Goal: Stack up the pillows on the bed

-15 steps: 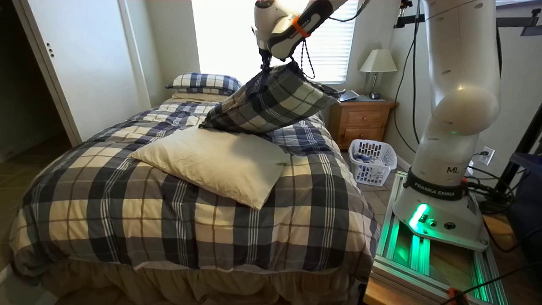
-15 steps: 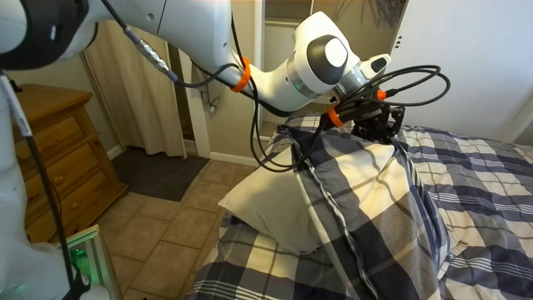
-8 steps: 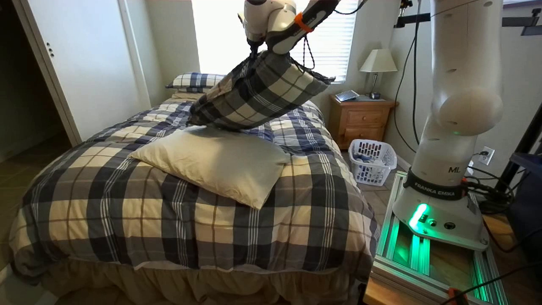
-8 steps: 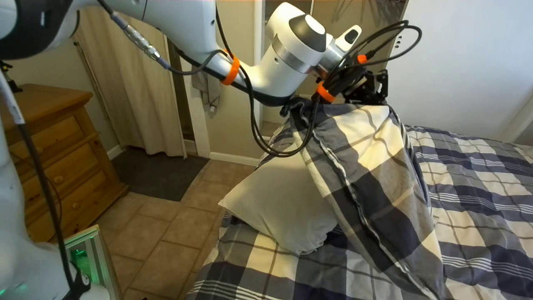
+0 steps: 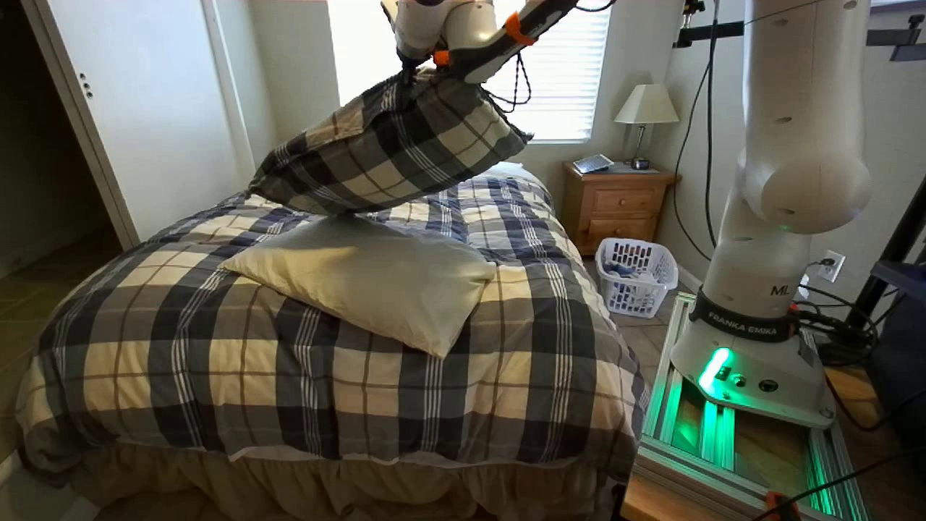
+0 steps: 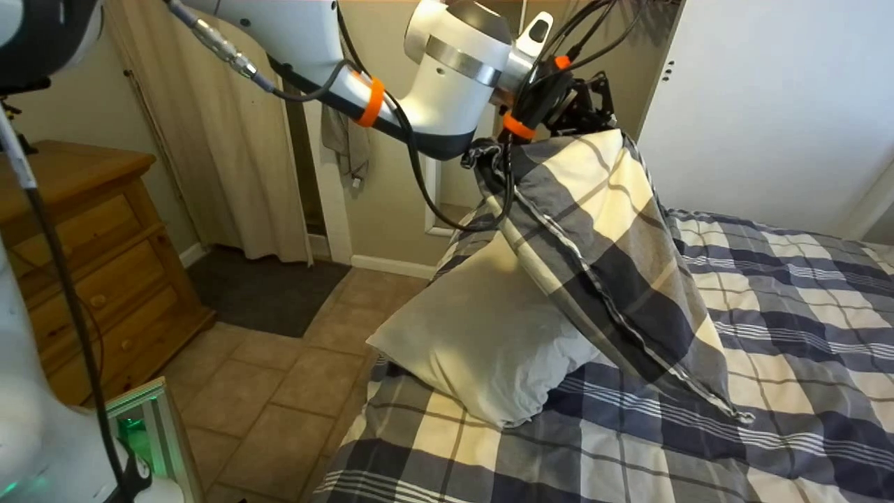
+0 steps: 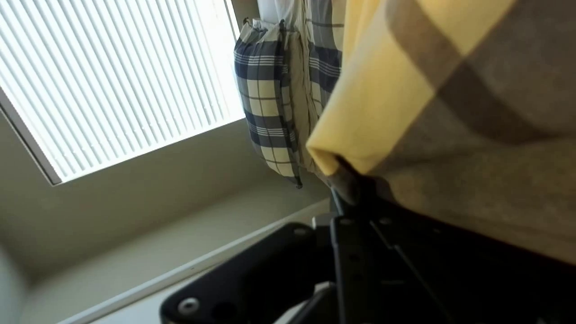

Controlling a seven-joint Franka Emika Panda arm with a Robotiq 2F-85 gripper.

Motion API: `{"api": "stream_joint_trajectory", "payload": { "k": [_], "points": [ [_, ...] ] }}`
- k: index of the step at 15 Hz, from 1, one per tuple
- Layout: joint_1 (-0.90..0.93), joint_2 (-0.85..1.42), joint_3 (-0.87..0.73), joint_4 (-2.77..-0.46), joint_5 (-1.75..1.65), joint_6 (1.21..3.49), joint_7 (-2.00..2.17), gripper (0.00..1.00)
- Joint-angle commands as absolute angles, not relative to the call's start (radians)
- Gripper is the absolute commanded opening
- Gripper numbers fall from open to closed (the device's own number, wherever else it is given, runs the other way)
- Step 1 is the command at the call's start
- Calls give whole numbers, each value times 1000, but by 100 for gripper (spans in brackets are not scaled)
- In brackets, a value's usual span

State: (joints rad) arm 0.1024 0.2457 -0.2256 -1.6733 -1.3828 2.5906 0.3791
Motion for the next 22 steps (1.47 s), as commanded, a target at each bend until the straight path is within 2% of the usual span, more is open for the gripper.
{"api": "stream_joint_trajectory", "payload": {
  "k": [1,14,22],
  "points": [
    [134,199,-222,-1686,-1456,2598,469,1],
    [154,252,-181,-1705,-1405,2672,630,1],
    [141,276,-148,-1734,-1242,2751,598,1]
  ]
}}
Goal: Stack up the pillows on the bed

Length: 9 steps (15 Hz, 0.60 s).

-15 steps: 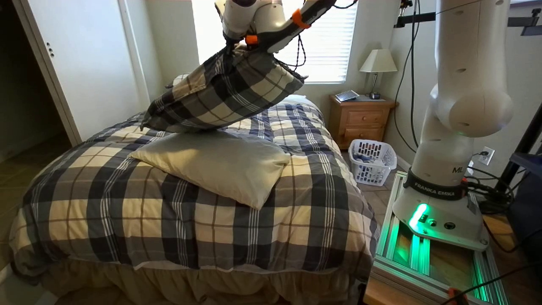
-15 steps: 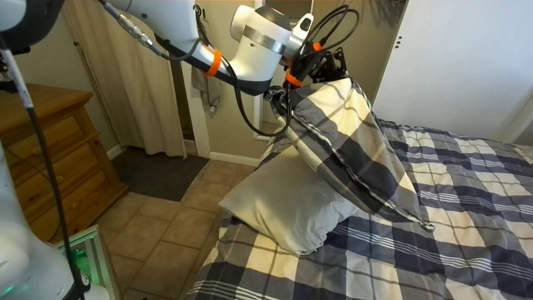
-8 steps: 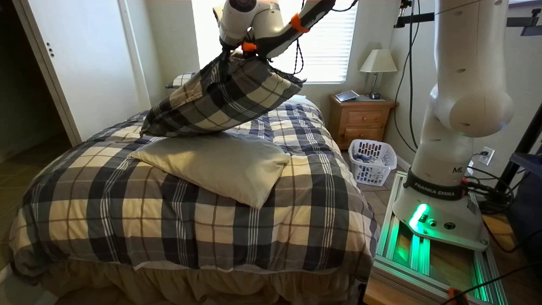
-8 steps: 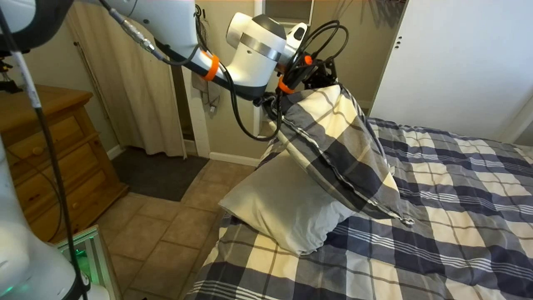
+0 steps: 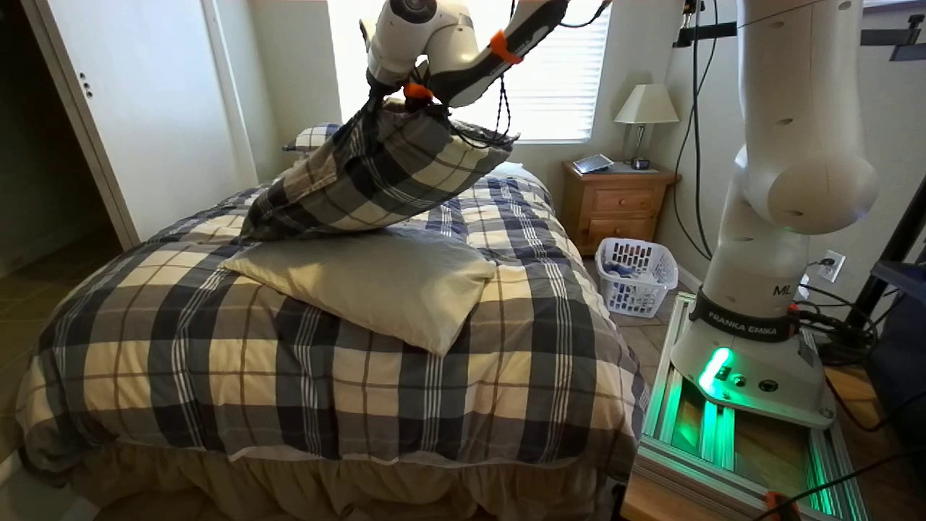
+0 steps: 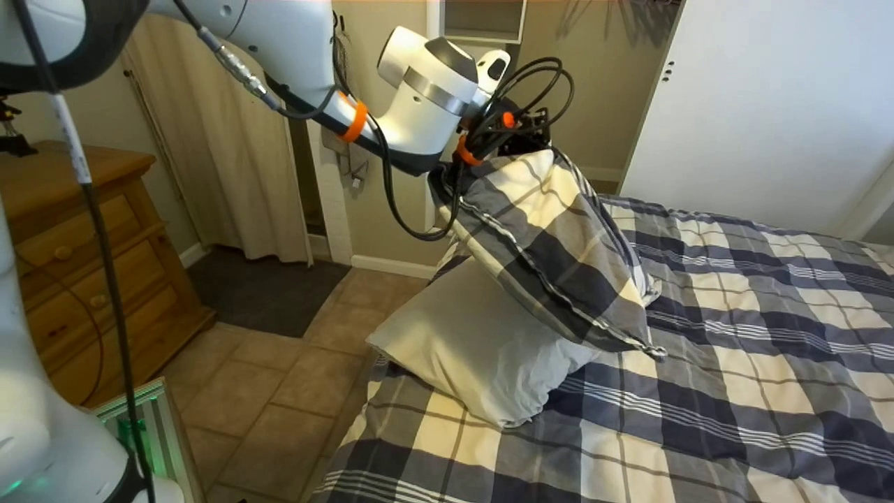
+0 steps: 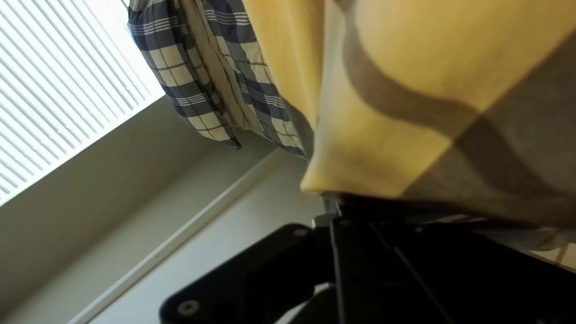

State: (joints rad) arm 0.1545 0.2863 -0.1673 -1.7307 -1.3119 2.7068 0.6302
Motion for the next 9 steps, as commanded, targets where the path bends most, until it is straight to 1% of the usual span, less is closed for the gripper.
{"api": "stream_joint_trajectory", "payload": {
  "k": [1,2,3,4,8,9],
  "points": [
    [138,278,-142,-1741,-1211,2756,582,1],
    [138,281,-138,-1744,-1186,2753,569,27],
    [135,280,-132,-1751,-1158,2756,551,28],
    [135,278,-128,-1753,-1139,2758,539,33],
    [125,259,-116,-1753,-1051,2773,475,63],
    [119,252,-109,-1759,-1010,2772,448,69]
  ]
}}
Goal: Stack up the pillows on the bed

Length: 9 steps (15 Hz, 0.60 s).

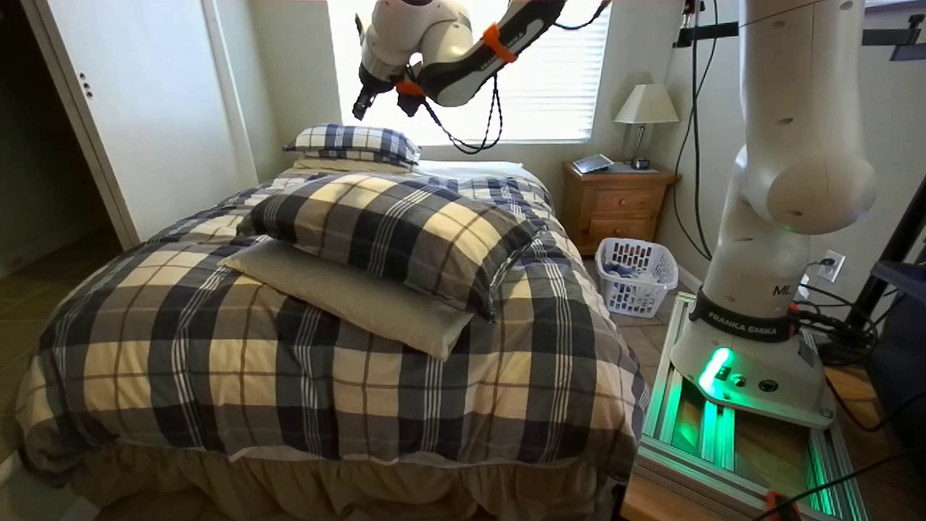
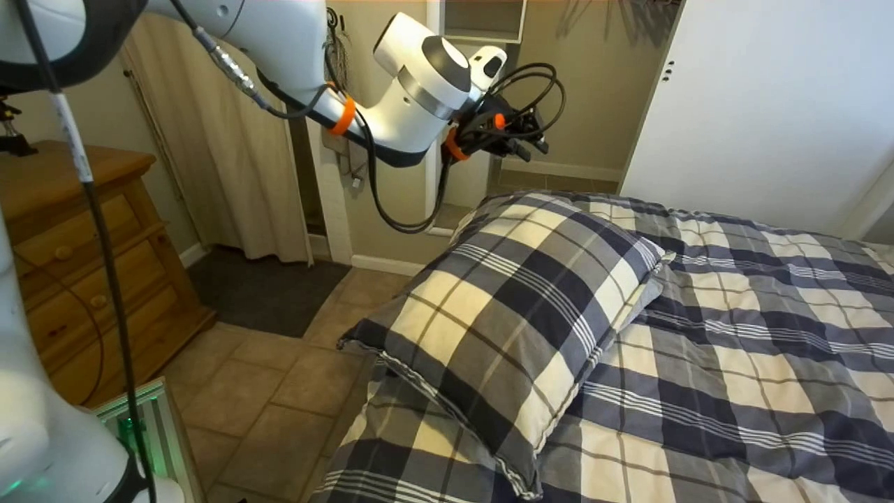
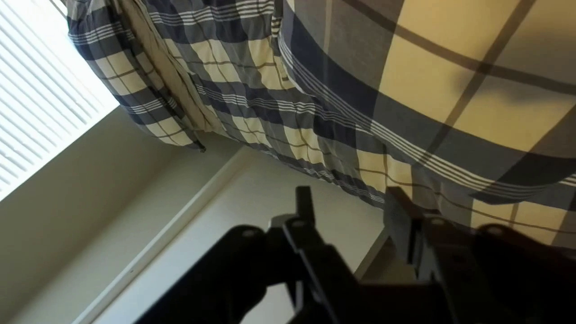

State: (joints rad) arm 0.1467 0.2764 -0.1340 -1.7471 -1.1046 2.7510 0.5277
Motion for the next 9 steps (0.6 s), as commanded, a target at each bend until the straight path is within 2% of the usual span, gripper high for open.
{"api": "stream_joint_trajectory", "payload": {
  "k": [1,4,7,9],
  "points": [
    [110,243,-97,-1771,-947,2770,408,76],
    [48,208,-8,-1819,-679,2748,237,98],
    [-19,180,85,-1835,-429,2708,81,100],
    [4,161,69,-1829,-291,2664,0,100]
  ]
}}
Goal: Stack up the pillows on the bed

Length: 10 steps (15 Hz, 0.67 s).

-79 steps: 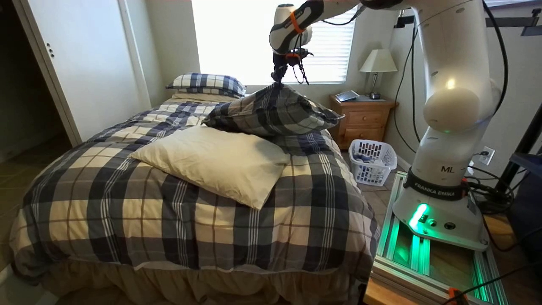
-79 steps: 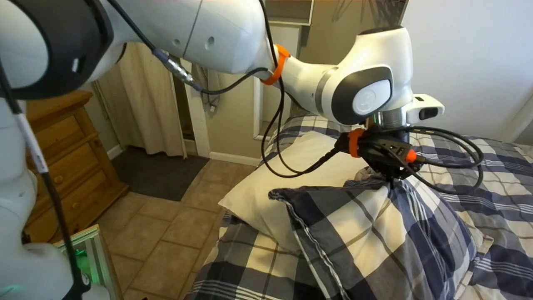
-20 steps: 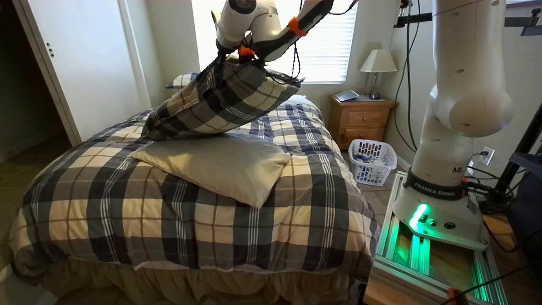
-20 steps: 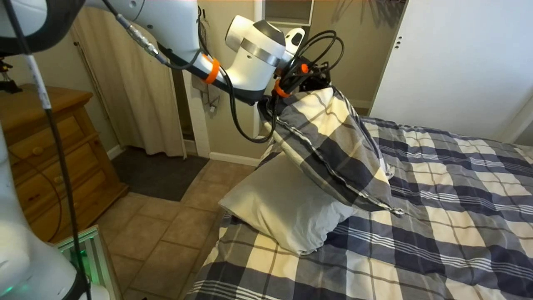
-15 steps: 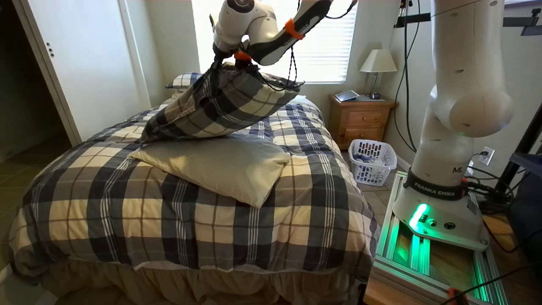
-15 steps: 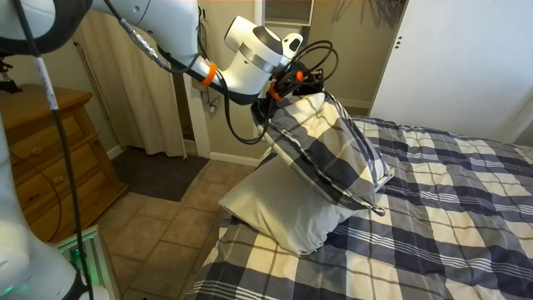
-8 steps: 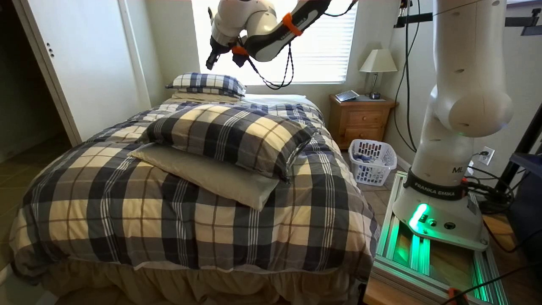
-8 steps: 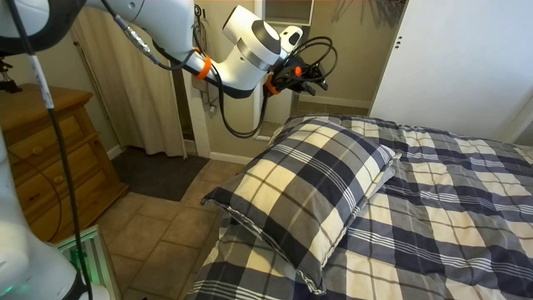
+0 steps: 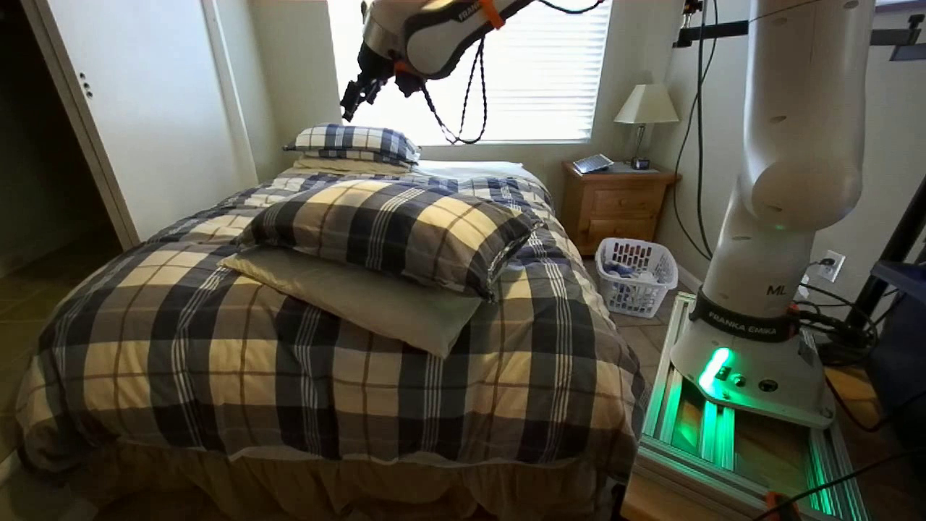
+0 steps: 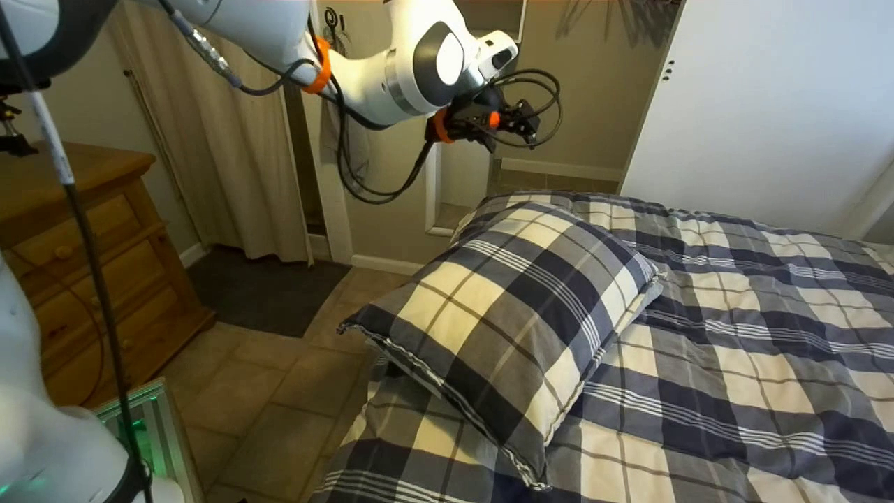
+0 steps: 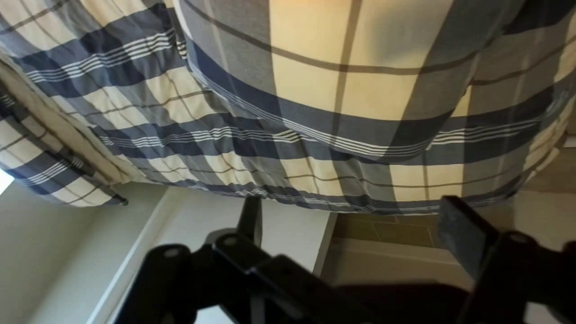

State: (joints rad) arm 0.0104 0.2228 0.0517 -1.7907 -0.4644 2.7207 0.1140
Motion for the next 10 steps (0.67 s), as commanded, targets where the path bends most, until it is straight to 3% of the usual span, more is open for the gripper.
{"api": "stream_joint_trajectory", "payload": {
  "k": [1,10],
  "points": [
    [4,150,68,-1823,-250,2629,-18,100],
    [-13,63,43,-1841,27,2337,-170,100]
  ]
}}
